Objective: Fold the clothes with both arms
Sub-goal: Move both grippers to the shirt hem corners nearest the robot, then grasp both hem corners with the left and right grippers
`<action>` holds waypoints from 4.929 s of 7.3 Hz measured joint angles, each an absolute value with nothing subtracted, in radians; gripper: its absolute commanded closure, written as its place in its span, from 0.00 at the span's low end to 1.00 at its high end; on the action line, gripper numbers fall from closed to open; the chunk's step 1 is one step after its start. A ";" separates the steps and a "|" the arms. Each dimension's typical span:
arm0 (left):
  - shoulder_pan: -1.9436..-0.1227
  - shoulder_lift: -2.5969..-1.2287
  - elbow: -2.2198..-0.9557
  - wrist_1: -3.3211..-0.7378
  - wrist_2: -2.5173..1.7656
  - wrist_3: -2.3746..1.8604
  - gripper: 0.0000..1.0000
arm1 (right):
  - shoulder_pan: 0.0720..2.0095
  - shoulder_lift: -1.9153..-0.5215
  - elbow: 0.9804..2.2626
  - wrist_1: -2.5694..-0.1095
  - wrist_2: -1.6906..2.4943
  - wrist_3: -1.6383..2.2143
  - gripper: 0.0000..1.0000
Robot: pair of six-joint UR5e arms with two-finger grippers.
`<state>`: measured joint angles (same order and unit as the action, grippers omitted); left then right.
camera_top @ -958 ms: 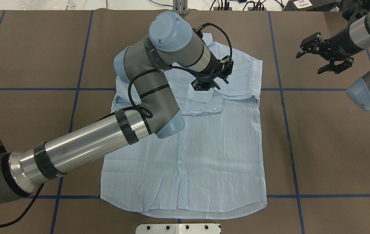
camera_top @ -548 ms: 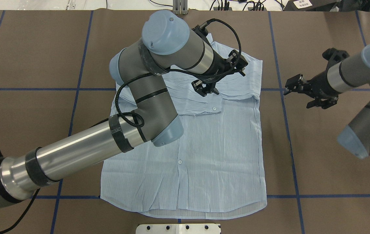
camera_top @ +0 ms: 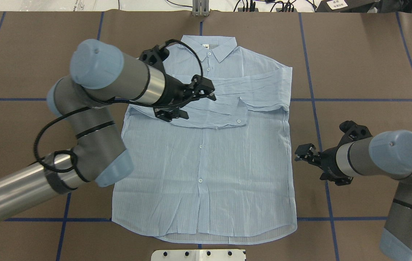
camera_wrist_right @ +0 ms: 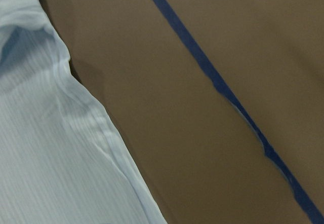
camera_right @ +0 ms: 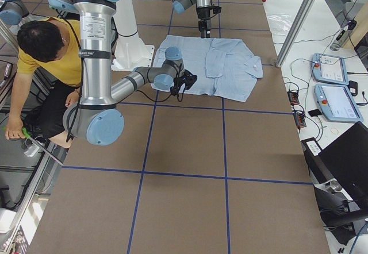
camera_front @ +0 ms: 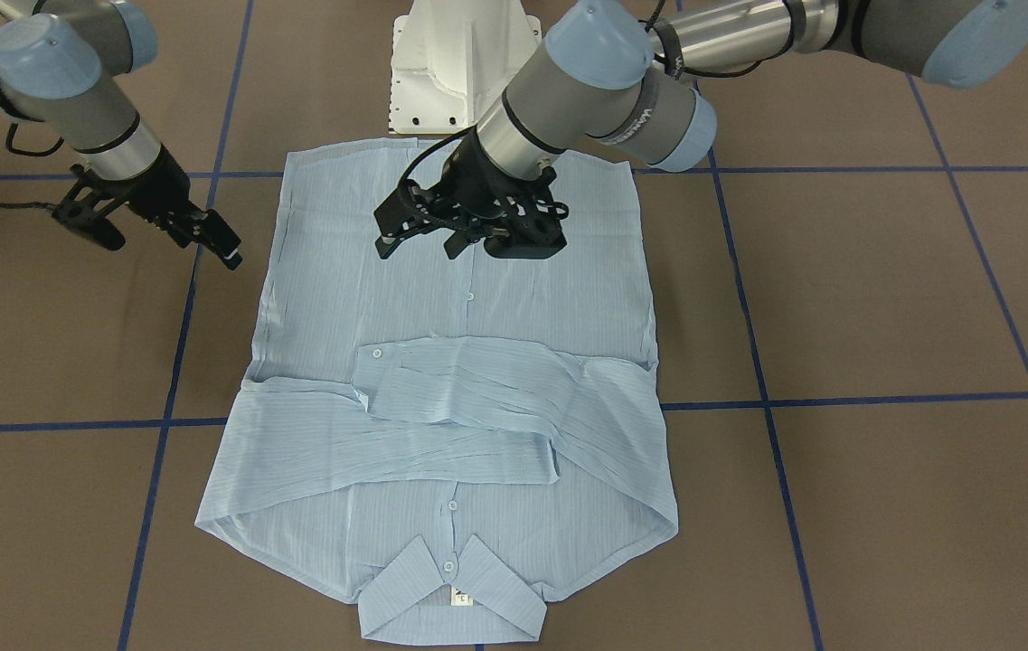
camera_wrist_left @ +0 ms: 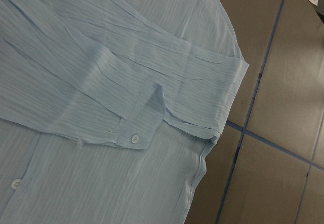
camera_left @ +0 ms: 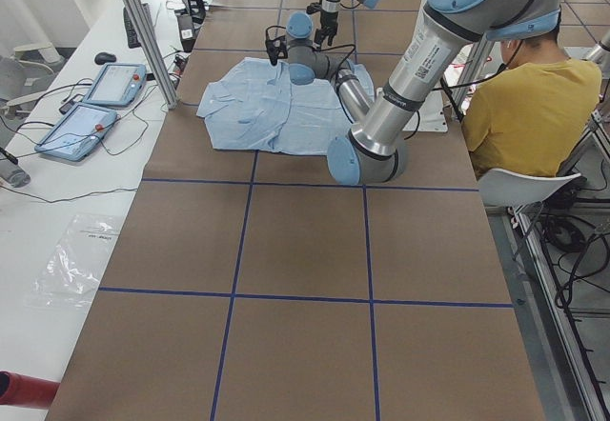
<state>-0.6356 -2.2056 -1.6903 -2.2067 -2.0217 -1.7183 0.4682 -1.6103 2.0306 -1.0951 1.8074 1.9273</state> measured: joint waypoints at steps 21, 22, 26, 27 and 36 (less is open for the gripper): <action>-0.696 -1.783 -2.057 -2.178 -2.018 -1.538 0.00 | 0.076 -1.611 2.129 -1.296 1.543 2.279 1.00; -0.693 -1.783 -2.058 -2.168 -2.017 -1.541 0.00 | 0.083 -1.609 2.133 -1.296 1.547 2.278 1.00; -0.459 -1.690 -2.070 -2.139 -1.883 -1.644 0.03 | 0.126 -1.612 2.155 -1.295 1.606 2.271 1.00; -0.371 -1.656 -2.072 -2.135 -1.834 -1.700 0.10 | 0.129 -1.612 2.156 -1.295 1.609 2.272 1.00; -0.162 -1.601 -2.059 -2.004 -1.702 -1.843 0.40 | 0.136 -1.612 2.156 -1.295 1.610 2.275 1.00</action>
